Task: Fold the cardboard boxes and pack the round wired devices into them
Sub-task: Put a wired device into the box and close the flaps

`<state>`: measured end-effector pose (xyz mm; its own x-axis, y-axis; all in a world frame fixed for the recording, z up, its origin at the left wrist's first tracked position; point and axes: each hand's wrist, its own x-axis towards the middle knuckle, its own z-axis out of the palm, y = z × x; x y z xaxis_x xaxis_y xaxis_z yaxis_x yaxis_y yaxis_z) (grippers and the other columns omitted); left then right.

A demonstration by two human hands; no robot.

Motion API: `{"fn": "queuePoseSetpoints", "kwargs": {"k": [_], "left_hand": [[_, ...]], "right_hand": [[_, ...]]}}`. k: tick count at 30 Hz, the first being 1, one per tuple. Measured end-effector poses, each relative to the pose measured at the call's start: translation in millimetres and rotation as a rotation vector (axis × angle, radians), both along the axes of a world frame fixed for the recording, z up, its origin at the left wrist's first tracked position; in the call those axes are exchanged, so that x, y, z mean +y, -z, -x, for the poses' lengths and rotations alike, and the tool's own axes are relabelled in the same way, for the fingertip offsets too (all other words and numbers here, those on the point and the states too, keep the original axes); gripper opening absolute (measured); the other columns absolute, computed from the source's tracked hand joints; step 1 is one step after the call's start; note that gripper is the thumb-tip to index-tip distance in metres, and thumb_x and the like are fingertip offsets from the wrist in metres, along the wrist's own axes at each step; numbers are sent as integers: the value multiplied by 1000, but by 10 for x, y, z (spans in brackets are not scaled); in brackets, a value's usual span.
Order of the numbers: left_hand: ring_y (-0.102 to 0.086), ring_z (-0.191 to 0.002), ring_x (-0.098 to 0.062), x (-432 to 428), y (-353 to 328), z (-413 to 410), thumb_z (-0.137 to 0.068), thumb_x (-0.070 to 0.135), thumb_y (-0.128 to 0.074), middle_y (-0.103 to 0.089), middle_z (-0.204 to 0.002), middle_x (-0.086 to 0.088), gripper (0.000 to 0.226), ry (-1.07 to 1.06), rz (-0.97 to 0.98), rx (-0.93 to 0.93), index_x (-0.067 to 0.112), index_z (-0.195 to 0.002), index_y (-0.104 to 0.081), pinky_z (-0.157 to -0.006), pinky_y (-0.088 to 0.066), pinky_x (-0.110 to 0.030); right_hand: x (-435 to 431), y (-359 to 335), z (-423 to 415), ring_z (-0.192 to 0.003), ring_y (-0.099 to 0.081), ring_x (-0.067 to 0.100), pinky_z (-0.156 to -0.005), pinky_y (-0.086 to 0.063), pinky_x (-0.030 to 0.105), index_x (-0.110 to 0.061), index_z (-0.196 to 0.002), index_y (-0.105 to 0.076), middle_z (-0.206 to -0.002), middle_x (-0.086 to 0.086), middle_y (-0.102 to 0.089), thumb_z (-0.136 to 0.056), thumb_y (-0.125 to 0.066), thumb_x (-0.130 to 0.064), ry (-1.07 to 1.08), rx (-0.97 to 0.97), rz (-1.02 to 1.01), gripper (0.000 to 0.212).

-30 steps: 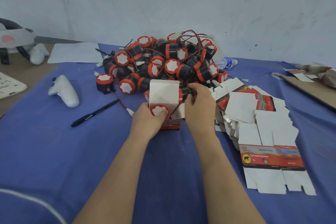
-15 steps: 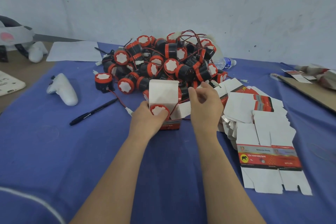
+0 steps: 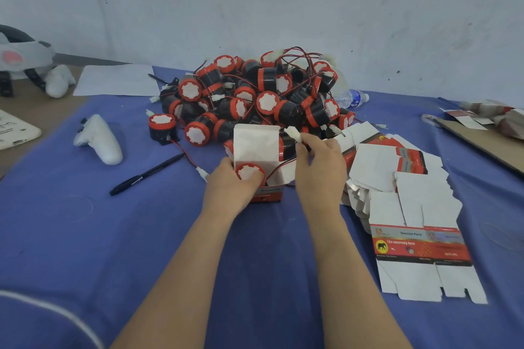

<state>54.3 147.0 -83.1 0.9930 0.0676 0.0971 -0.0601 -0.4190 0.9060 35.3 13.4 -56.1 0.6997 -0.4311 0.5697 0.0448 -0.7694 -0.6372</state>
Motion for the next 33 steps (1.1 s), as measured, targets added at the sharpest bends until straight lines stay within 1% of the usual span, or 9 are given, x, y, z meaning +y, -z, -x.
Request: {"fn": "queuePoseSetpoints", "kwargs": {"k": [6, 10, 12, 14, 17, 20, 24, 31, 33], "left_hand": [[-55, -90, -17, -8, -12, 3, -87, 33, -63, -58, -100, 5, 30, 6, -10, 8, 20, -111, -51, -70, -43, -29], [-53, -90, -17, -6, -10, -1, -87, 34, -63, -56, -97, 6, 28, 3, -17, 18, 22, -107, -48, -72, -42, -29], [-54, -90, -17, -7, -9, 0, -86, 33, -63, -57, -97, 6, 30, -1, -18, 12, 20, -109, -51, -71, -42, -28], [-54, -89, -16, -9, -11, 0, -86, 33, -63, -57, -97, 7, 31, -3, -19, 10, 19, -112, -52, -67, -41, -28], [-54, -89, -16, -15, -15, 4, -86, 34, -63, -57, -97, 6, 33, -2, -30, 16, 18, -113, -52, -64, -40, -27], [-57, -91, -19, -16, -19, 2, -86, 35, -61, -62, -101, 2, 34, -3, -53, 15, 16, -114, -55, -65, -41, -29], [-61, -92, -19, -16, -23, -21, -87, 36, -56, -67, -102, 0, 33, 33, -73, 28, 17, -114, -60, -68, -48, -31], [-50, -66, -16, -24, -56, -25, -87, 23, -56, -55, -77, 0, 20, 21, -153, 53, 7, -98, -52, -49, -31, -26], [-57, -77, -26, -17, -47, -26, -86, 18, -54, -59, -80, -10, 14, 34, -161, 49, 6, -94, -53, -48, -28, -26]], "right_hand": [[85, -103, 72, -69, -58, 2, -61, -42, 7, -22, -105, -70, -80, -9, -66, -92, -51, -12, -334, 71, -273, 25], [73, -127, 85, -55, -42, 5, -57, -39, 23, 1, -86, -66, -63, 9, -58, -96, -48, -24, -394, 99, -392, 32], [43, -132, 87, -59, -45, 1, -56, -38, 13, -6, -97, -72, -73, -5, -66, -95, -48, -17, -369, 148, -290, 26], [29, -147, 89, -71, -53, -1, -59, -38, 2, -15, -120, -65, -97, -2, -71, -94, -48, -8, -357, 195, -217, 32], [37, -155, 116, -76, -56, 1, -61, -38, 1, -17, -136, -47, -95, -1, -68, -93, -51, -6, -320, 195, -162, 45], [99, -172, 131, -91, -61, 15, -73, -43, 16, -15, -122, -61, -100, 1, -70, -93, -50, -7, -276, 178, -18, 32], [240, -187, 152, -94, -61, 15, -82, -49, 26, -13, -108, -69, -100, 1, -70, -93, -50, -6, -327, 140, 48, 26], [390, -193, 160, -102, -57, 20, -81, -47, 32, -18, -116, -63, -109, 0, -67, -91, -49, -11, -334, 248, 200, 30], [428, -191, 157, -103, -56, 20, -77, -44, 30, -20, -121, -60, -111, 0, -66, -91, -49, -13, -320, 263, 202, 33]]}}
